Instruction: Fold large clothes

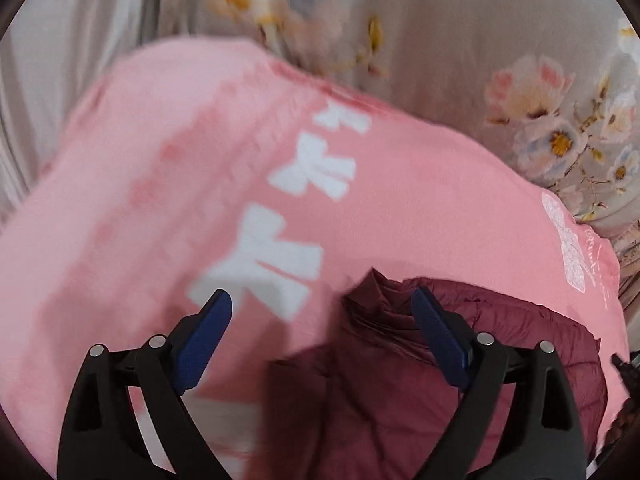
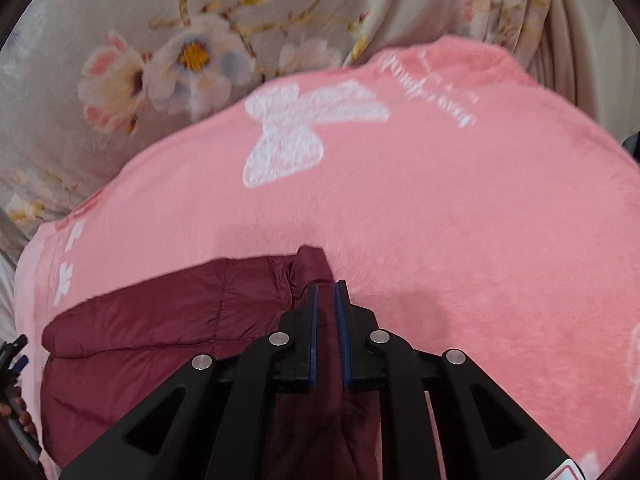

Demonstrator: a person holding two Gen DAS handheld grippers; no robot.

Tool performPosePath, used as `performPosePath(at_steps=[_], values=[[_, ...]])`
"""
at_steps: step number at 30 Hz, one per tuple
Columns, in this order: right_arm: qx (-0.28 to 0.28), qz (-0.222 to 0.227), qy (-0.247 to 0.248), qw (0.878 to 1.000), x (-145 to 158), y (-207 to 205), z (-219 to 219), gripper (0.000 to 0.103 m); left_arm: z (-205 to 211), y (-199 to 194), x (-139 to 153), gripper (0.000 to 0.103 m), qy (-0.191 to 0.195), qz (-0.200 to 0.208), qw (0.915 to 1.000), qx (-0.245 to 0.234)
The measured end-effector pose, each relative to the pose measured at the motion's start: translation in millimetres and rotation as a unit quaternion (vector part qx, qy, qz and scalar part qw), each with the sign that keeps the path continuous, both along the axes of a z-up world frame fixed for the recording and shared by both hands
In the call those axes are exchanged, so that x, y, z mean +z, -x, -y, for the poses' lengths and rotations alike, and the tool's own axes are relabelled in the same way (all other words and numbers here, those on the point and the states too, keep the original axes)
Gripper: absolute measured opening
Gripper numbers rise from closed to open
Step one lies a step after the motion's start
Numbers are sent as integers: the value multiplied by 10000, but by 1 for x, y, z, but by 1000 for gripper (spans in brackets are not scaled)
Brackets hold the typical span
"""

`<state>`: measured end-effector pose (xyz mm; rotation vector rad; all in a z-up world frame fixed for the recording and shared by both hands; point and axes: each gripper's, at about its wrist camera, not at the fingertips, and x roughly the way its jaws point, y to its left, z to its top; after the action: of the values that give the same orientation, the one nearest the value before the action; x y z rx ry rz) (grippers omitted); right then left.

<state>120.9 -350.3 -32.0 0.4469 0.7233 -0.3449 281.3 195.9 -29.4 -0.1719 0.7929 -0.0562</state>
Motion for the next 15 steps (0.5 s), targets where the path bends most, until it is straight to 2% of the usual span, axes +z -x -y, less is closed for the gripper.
performPosePath(at_steps=[1,3,5,7,10,12,15], values=[[118,69,46,9999,10,1,-12,13,-2,3,9,86,-122,24,9999,46],[481,148,104,9987,20,-7,-40,13,9,10,31,80,-74,143,9998,-140],[1024,162,139,9945,25,-24,-81,12,40,16,45,80,22,239,9981,-564],[1629,86,238,9863,22,-46,-128,12,82,20,47,80,-28,191,9941,-1063],[2098,-138,617,9757,8,-76,-180,8,146,17,26,78,-203,-25,9859,-1659],[2155,-308,677,9737,-5,-93,-193,6,176,10,6,77,-328,-177,9837,-1757],[2043,-516,583,9758,-25,-112,-191,6,200,-3,-25,72,-449,-380,9838,-1693]])
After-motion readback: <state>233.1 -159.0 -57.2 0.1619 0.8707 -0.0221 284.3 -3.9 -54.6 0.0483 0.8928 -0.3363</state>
